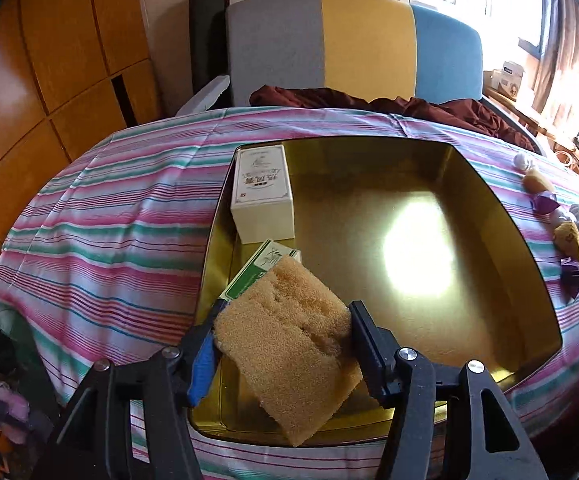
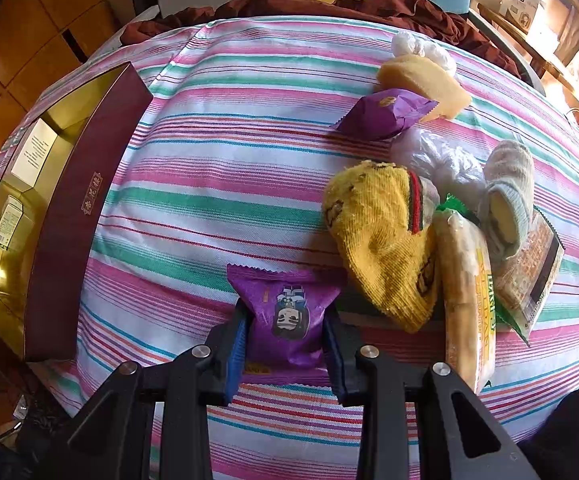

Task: Organize objects
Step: 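Lower the yellow sponge into the tray and open the left gripper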

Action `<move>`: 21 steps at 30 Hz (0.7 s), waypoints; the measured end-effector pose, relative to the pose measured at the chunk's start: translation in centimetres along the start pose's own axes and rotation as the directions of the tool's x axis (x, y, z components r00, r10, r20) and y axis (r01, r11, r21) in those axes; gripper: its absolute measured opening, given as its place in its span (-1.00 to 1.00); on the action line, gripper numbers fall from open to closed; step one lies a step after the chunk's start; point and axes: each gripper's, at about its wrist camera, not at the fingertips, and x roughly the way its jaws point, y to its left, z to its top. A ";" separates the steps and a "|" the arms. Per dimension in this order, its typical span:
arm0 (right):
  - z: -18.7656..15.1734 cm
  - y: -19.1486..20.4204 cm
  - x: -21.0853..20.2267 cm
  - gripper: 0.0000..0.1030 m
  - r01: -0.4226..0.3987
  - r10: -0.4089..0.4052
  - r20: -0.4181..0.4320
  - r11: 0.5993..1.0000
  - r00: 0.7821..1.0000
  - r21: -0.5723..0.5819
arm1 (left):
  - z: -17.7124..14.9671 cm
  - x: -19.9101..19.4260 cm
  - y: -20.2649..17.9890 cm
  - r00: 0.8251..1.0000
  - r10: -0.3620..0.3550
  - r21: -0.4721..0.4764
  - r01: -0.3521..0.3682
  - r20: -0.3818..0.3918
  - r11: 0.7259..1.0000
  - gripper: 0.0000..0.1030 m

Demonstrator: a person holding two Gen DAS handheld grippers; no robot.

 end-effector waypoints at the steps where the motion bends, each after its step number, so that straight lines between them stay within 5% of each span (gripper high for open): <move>1: 0.0 0.0 0.0 -0.35 0.000 0.000 0.000 1.000 1.000 0.000 | -0.2 0.2 0.4 1.000 0.012 -0.003 -0.012 -0.002 1.000 0.23; 11: 0.0 0.2 0.2 -0.35 -0.001 0.001 0.000 1.000 1.000 -0.001 | -1.0 -0.3 1.7 0.998 0.055 -0.040 -0.055 -0.006 0.998 0.63; 17: 0.1 0.5 0.5 -0.35 0.000 0.000 -0.001 1.000 1.000 -0.002 | -0.9 -2.2 2.0 0.992 0.109 -0.069 -0.105 0.059 0.992 0.65; 21: 0.4 0.3 0.7 -0.35 -0.001 0.001 -0.001 1.000 1.000 -0.002 | -0.7 -3.0 0.8 0.993 0.043 -0.035 -0.040 0.113 0.999 0.50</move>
